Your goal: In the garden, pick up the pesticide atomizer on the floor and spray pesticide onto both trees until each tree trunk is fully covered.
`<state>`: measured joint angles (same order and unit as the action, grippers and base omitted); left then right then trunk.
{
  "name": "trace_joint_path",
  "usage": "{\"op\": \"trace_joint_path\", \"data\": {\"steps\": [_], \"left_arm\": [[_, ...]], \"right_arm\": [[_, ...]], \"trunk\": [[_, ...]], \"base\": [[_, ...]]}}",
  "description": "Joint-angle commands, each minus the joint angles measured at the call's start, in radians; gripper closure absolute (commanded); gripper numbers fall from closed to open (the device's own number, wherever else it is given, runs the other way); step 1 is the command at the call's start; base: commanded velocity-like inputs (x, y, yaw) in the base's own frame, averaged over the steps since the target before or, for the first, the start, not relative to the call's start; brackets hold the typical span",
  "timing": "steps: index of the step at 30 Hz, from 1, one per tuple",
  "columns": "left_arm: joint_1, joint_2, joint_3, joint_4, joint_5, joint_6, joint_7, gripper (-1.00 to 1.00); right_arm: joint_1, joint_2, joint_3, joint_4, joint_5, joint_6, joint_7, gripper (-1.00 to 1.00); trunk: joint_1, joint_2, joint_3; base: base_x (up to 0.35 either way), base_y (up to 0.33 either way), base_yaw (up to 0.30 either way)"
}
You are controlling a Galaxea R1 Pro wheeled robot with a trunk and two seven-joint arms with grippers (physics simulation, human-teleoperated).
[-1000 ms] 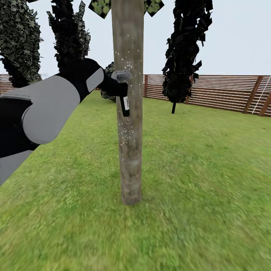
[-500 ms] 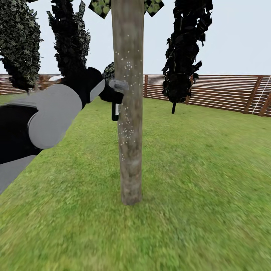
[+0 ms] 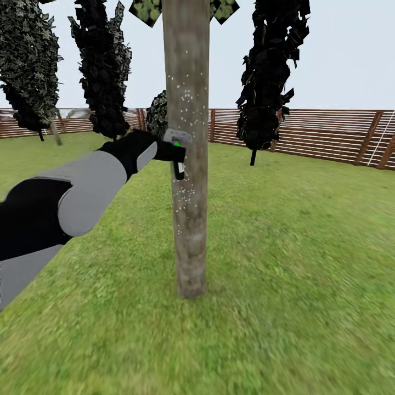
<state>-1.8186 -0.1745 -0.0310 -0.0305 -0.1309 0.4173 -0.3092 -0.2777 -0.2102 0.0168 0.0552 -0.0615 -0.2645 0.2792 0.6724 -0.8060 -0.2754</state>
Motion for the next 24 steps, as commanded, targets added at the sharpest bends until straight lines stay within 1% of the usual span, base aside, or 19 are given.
{"op": "trace_joint_path", "data": {"steps": [1,7,8,10,13,18,21,24], "left_arm": [[0.001,0.000,0.000,0.000,0.000,-0.002,0.003,1.00],[0.002,0.000,0.004,0.000,0.011,-0.002,-0.001,1.00],[0.002,0.000,0.004,0.000,0.026,-0.002,-0.001,1.00],[0.002,0.000,0.005,0.000,0.075,-0.003,-0.003,1.00],[0.002,0.000,0.005,0.000,0.110,-0.002,-0.004,1.00],[0.029,0.000,0.005,0.001,0.117,-0.001,-0.004,1.00],[0.066,0.000,0.005,0.001,0.117,-0.009,-0.003,1.00],[0.090,0.000,0.005,0.001,0.117,-0.014,-0.002,1.00]], "right_arm": [[0.000,0.000,0.000,0.000,0.000,-0.006,0.000,-1.00],[0.000,0.000,0.000,0.000,-0.003,-0.013,0.000,-1.00],[0.000,0.000,0.000,0.000,-0.004,-0.012,0.000,-1.00],[0.000,0.000,0.000,0.000,-0.004,-0.012,0.000,-1.00],[0.000,0.000,0.000,0.000,-0.003,-0.012,0.000,-1.00],[0.000,0.000,0.000,0.000,-0.003,-0.011,0.000,-1.00],[0.000,0.000,0.000,0.000,-0.003,-0.011,0.000,-1.00],[0.000,0.000,0.000,0.000,-0.003,-0.011,0.000,-1.00]], "trunk": [[0.000,0.000,0.000],[0.000,0.000,0.000],[0.000,0.000,0.000],[0.000,0.000,0.000],[0.000,0.000,0.000],[0.000,0.000,0.000],[0.000,0.000,0.000],[0.000,0.000,0.000]], "base": [[0.000,0.000,0.000],[0.000,0.000,0.000],[0.000,0.000,0.000],[0.000,0.000,0.000],[0.000,0.000,0.000],[0.000,0.000,0.000],[0.000,0.000,0.000],[0.000,0.000,0.000]]}}
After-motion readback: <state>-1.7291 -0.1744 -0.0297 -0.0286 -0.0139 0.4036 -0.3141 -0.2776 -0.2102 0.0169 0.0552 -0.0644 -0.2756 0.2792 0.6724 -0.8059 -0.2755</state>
